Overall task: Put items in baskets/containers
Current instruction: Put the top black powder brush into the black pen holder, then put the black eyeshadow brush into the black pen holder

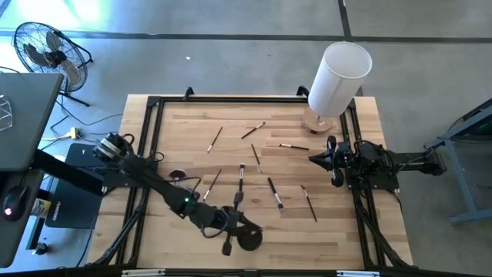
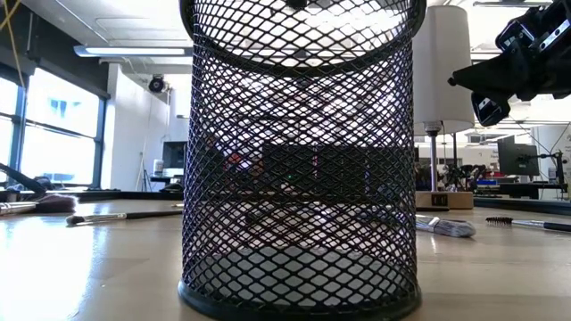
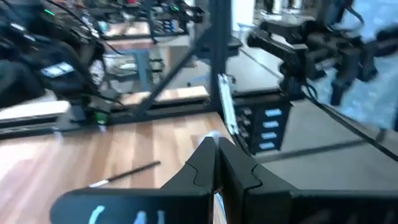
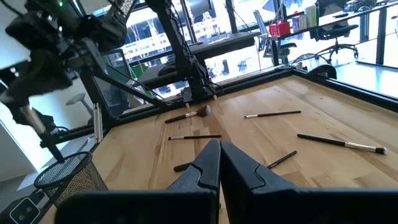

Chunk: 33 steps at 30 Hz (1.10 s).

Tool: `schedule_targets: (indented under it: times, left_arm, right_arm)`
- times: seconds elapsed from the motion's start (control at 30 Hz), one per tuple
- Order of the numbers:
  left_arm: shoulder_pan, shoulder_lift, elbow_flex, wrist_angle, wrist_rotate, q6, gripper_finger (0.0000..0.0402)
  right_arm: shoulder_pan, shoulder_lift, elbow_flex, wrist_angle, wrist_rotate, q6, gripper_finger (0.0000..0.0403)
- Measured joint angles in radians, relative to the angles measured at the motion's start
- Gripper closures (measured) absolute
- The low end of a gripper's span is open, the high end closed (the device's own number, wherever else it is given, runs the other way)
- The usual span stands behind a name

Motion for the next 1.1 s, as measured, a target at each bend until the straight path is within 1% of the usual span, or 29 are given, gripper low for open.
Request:
schedule_targets:
  times: [0.07,0.13,0.3,0.53,0.8,0.87,1.0,1.1]
  left_arm:
    - [0.000,0.018,0.000,0.000,0.028,0.000,0.0401]
    - [0.000,0.029,0.000,-0.011,0.033,-0.003,0.0401]
    - [0.001,0.032,0.000,-0.113,0.109,-0.026,0.0388]
    - [0.001,0.032,0.000,-0.178,0.100,-0.035,0.0353]
    - [0.001,0.026,0.000,-0.184,0.098,-0.034,0.0308]
    - [0.001,0.008,0.000,-0.189,0.098,-0.033,0.0297]
    - [0.005,-0.079,0.000,-0.252,0.090,-0.011,0.0284]
    - [0.015,-0.152,0.001,-0.349,0.041,-0.040,0.0283]
  right_arm:
    - [0.000,0.000,0.000,0.000,0.000,0.000,0.0402]
    - [0.000,0.000,0.000,0.000,0.000,0.000,0.0402]
    - [0.000,0.000,0.000,0.000,0.000,0.000,0.0402]
    - [0.000,0.000,0.000,0.000,0.000,0.000,0.0402]
    - [0.000,0.000,0.000,0.000,0.000,0.000,0.0402]
    - [0.000,0.000,0.000,0.000,0.000,0.000,0.0402]
    - [0.000,0.000,0.000,0.000,0.000,0.000,0.0402]
    - [0.000,0.000,0.000,0.000,0.000,0.000,0.0402]
